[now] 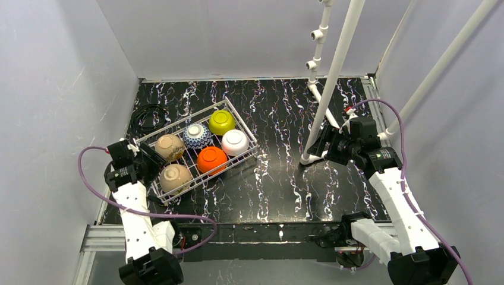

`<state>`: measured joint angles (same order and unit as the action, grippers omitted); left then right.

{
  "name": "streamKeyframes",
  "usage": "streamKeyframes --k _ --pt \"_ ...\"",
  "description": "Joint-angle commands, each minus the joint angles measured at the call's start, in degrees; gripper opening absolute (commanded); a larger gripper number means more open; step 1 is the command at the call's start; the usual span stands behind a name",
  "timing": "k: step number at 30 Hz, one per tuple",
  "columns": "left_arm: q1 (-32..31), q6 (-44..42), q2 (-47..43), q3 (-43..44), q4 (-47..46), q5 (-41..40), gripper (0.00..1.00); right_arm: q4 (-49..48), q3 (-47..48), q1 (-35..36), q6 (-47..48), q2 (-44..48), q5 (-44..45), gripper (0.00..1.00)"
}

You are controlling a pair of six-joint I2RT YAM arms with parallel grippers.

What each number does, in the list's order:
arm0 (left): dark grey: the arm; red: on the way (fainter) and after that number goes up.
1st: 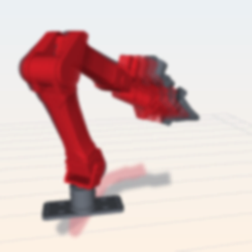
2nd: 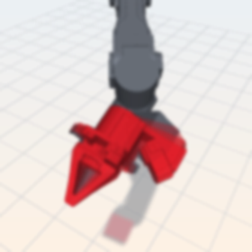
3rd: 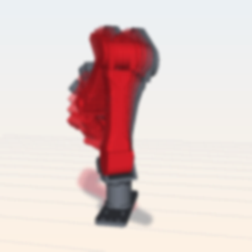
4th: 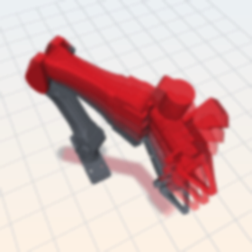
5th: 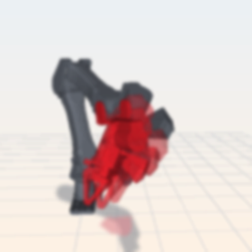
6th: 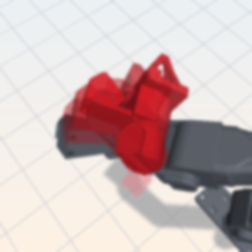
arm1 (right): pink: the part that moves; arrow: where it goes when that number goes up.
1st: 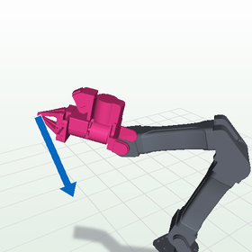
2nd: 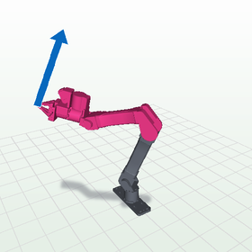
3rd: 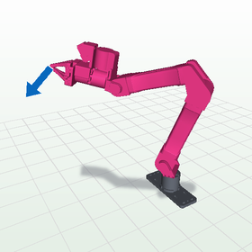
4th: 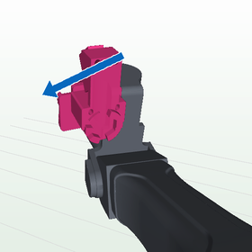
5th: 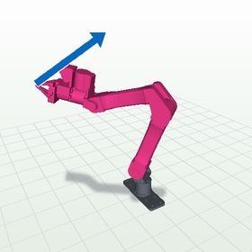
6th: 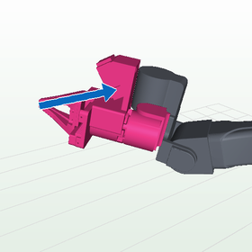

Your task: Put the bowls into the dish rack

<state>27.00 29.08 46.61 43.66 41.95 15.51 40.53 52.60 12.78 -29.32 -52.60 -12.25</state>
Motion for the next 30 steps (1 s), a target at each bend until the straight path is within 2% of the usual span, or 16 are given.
streamKeyframes --k 1,5,8,11,16,20,24,30 --pt "-4.44 -0.52 -0.51 3.27 6.42 -10.36 0.62 1.06 -0.63 0.18 2.60 0.16 -1.15 0.82" --pt "-9.53 2.06 1.54 3.86 9.18 -18.05 0.62 1.05 -0.90 0.16 3.02 0.20 -0.77 0.82" --pt "-10.83 3.78 2.50 4.00 10.76 -21.58 0.62 1.04 -1.15 0.21 3.14 0.59 -0.14 0.82" --pt "-11.32 4.26 4.51 3.67 10.44 -18.39 0.62 1.13 -1.56 0.20 3.33 0.37 0.55 0.83" --pt "-11.87 5.74 8.39 2.41 6.91 -7.47 0.61 1.15 -1.34 0.21 3.31 -0.07 0.47 0.83" --pt "-11.90 6.25 9.37 1.98 5.28 -5.61 0.61 1.71 -0.52 0.17 3.48 -0.13 0.99 0.83" --pt "-11.89 4.67 8.68 5.25 6.84 -9.93 0.62 2.45 0.39 0.15 3.57 0.07 1.37 0.83" --pt "-11.89 0.80 8.48 14.89 10.82 -18.57 0.64 3.79 3.07 0.16 4.38 -0.17 4.14 0.83"
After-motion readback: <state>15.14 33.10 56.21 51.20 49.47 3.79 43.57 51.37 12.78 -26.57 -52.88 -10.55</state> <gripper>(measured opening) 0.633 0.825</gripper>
